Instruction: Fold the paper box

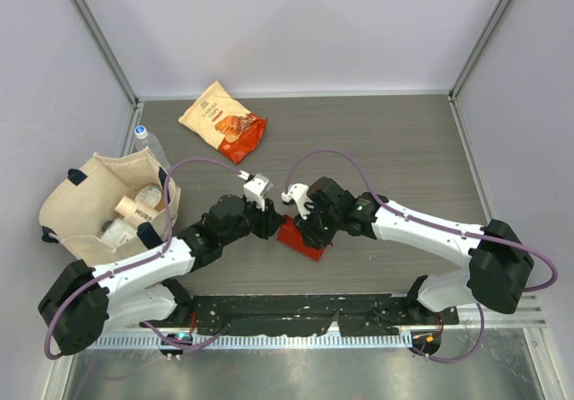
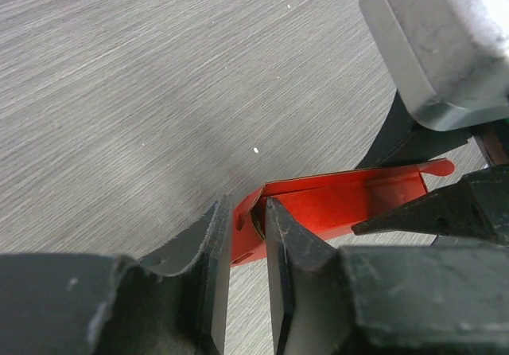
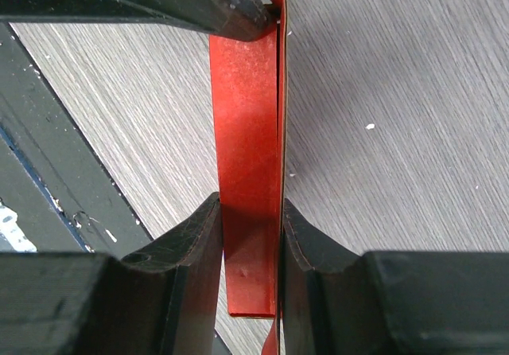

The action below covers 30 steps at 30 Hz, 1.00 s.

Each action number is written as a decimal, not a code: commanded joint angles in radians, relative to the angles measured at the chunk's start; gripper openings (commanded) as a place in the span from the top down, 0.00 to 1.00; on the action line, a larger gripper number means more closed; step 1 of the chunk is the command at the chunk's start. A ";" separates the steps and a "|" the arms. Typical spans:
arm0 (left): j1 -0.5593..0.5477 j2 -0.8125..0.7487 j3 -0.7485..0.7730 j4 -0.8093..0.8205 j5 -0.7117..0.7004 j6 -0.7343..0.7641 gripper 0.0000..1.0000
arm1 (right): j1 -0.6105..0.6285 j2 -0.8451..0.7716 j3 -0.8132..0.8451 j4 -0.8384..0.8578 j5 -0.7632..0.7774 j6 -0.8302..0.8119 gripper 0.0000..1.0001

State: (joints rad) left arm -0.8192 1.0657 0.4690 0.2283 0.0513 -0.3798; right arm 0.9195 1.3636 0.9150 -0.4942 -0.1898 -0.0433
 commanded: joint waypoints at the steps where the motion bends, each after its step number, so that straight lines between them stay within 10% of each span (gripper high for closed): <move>1: -0.003 0.002 0.034 0.054 0.013 0.021 0.77 | -0.004 0.003 0.010 0.036 -0.019 -0.006 0.72; 8: -0.005 -0.007 0.068 0.020 0.005 0.013 0.64 | -0.004 0.017 0.016 0.032 -0.020 -0.007 0.74; 30: -0.005 -0.007 0.057 0.014 0.027 0.021 0.81 | -0.002 0.002 0.016 0.048 -0.040 0.000 0.75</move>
State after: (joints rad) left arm -0.8192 1.0710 0.5060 0.2050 0.0723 -0.3790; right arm 0.9188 1.3815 0.9150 -0.4866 -0.2070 -0.0429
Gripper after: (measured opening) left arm 0.219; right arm 0.351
